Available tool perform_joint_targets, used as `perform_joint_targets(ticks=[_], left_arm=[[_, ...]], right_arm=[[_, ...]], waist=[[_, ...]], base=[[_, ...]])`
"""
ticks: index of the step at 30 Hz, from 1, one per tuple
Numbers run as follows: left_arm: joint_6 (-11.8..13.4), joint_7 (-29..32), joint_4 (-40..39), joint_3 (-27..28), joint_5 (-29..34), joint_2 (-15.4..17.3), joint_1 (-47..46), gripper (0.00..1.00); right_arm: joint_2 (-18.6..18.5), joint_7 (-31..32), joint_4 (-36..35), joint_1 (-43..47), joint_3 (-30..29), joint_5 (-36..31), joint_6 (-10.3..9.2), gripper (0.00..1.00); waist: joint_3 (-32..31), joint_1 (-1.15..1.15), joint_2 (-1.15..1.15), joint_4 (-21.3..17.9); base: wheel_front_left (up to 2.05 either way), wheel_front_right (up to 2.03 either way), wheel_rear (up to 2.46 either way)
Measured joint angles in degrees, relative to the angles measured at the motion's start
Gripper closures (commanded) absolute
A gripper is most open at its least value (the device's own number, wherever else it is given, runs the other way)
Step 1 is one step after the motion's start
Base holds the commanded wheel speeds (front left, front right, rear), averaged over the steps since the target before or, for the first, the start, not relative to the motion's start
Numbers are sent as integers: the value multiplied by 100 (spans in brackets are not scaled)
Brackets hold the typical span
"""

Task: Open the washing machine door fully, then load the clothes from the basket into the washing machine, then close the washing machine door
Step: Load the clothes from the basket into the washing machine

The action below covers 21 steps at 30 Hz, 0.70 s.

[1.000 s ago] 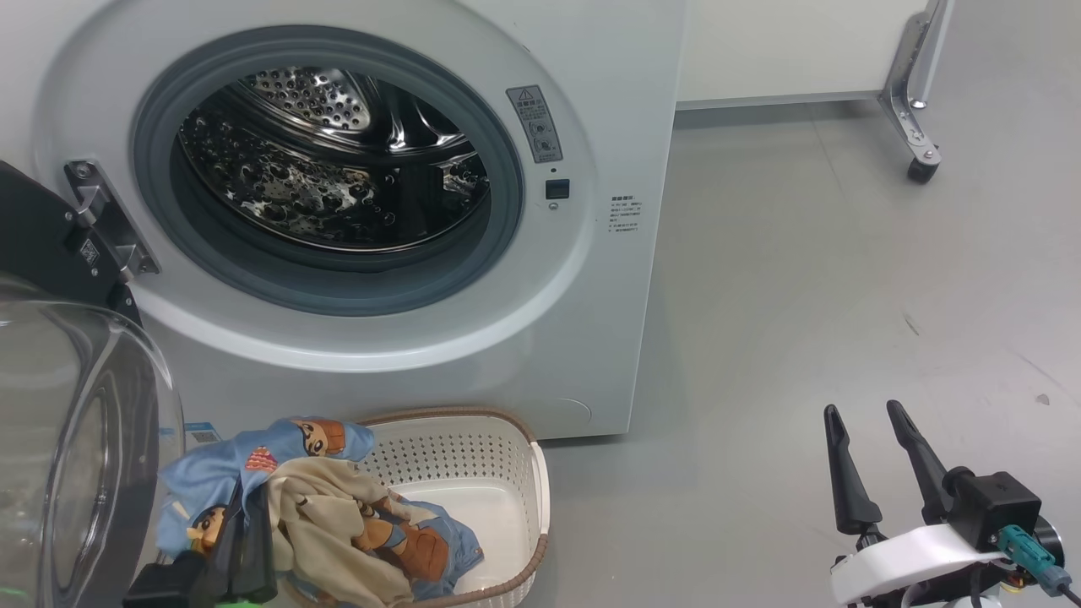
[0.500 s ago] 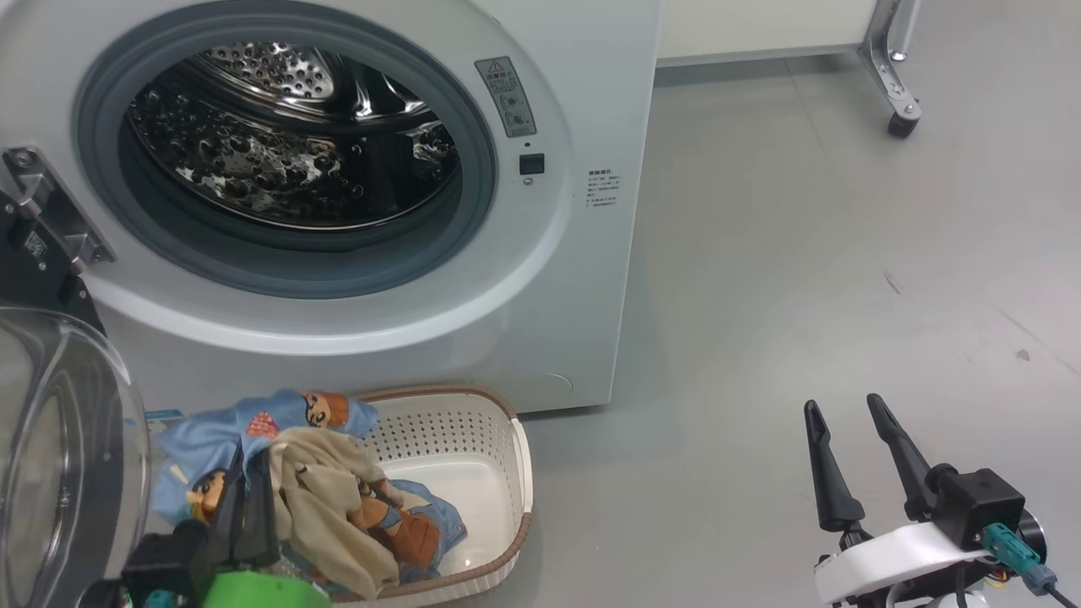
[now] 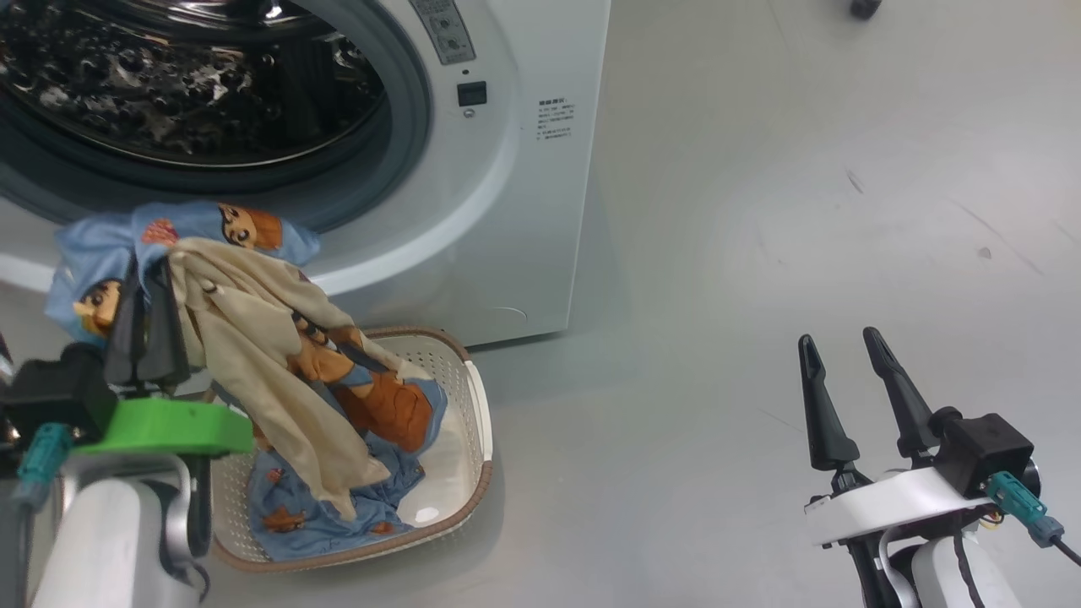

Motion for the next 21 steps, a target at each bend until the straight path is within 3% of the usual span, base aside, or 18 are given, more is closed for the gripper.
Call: perform_joint_targets(ticks=[21], left_arm=[[-67,533,1239,550,-13,789,-2387,100]], right_arm=[[14,0,-34,-502,401,241,0,0]], waist=[[1292,0,0,-833]], base=[[0,0,0]])
